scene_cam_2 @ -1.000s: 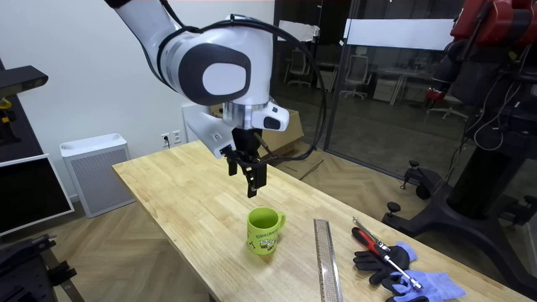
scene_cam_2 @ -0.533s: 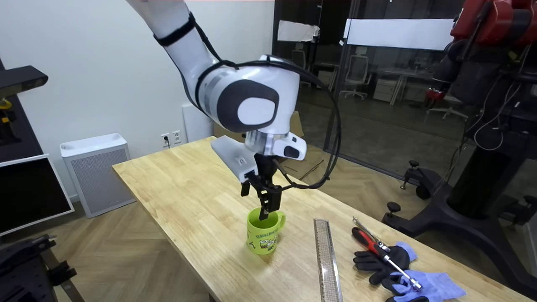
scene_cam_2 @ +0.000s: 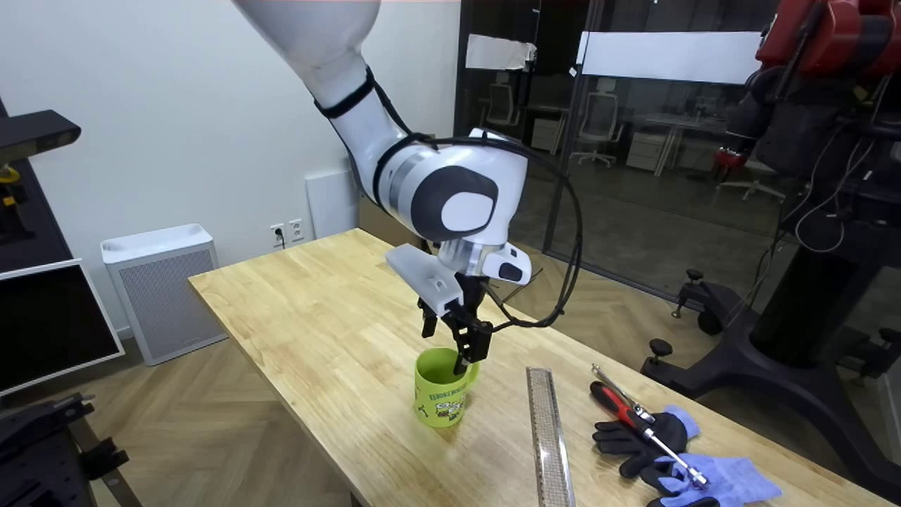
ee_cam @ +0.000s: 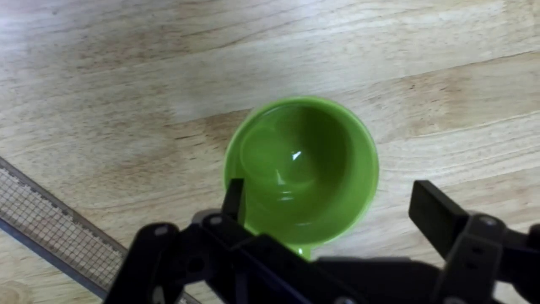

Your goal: Move the cup to the left

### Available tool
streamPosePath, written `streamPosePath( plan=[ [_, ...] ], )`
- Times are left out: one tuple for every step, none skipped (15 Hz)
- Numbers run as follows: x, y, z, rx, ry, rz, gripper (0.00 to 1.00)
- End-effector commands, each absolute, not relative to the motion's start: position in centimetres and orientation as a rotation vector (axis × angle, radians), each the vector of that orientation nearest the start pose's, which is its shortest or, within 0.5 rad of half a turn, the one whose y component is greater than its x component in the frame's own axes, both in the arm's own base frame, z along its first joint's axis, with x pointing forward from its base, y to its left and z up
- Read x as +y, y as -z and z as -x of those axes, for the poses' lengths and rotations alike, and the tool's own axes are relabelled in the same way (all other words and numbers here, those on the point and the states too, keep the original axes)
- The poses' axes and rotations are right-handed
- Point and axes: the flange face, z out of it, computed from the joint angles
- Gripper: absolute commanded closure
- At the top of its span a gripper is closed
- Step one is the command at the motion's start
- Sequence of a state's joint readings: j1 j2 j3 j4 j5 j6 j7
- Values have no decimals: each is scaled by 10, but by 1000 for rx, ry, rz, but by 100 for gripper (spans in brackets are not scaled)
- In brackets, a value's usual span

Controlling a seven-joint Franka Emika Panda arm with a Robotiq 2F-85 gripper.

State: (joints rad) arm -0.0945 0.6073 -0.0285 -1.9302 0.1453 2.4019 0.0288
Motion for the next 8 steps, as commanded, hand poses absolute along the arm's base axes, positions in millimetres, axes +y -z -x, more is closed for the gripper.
streamPosePath(
  plan=[
    [-58,-170,-633,373,-195,3034,0],
    [-54,-171,-638,367,-193,3032,0],
    [-50,-171,-643,368,-194,3022,0],
    [-48,-171,-647,365,-200,3011,0],
    [-45,-171,-649,376,-205,2994,0],
    [-42,-171,-647,400,-206,2969,0],
    [-39,-171,-645,426,-207,2948,0],
    [-35,-172,-641,459,-206,2931,0]
  ],
)
